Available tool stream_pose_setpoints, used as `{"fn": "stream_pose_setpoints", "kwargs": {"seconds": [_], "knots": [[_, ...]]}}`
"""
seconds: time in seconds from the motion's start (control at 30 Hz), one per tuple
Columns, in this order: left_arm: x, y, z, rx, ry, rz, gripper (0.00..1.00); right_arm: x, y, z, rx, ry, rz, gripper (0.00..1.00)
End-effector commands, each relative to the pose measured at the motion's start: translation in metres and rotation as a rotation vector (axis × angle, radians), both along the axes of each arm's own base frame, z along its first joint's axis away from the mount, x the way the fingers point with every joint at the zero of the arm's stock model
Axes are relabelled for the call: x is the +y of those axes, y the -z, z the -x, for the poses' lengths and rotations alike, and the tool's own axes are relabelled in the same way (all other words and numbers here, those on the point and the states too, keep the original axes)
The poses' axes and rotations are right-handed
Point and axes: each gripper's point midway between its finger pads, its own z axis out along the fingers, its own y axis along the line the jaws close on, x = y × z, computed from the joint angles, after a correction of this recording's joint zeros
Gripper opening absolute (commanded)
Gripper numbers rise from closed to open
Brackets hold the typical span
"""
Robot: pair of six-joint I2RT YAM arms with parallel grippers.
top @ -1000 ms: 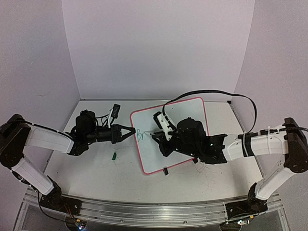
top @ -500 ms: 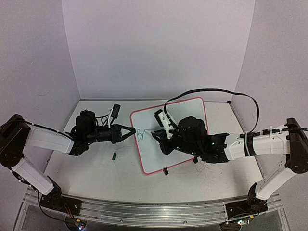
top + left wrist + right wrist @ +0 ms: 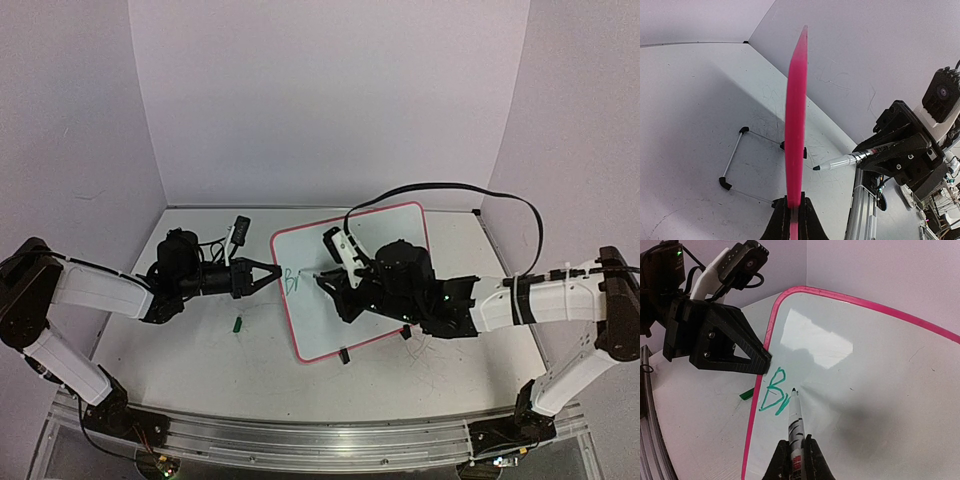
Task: Write a sentence on the whiteboard
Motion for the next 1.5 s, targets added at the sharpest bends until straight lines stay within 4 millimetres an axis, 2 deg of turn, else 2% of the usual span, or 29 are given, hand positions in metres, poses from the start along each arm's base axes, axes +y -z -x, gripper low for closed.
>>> {"fn": "stream_pose_setpoints", "kwargs": {"seconds": [0.0, 0.97, 1.47], "knots": [[-0.001, -0.026, 0.000, -0.070, 0.007, 0.034, 0.00, 0.004, 0.001, -0.001, 0.011, -0.005, -0.010, 0.00], [-0.003, -0.027, -0.001, -0.074, 0.015, 0.035, 0.00, 0.001, 0.011, -0.009, 0.015, 0.044, 0.035, 0.00], [-0.003, -0.026, -0.001, -0.073, 0.013, 0.032, 0.00, -0.004, 0.023, 0.001, 0.065, 0.022, 0.043, 0.00]]}}
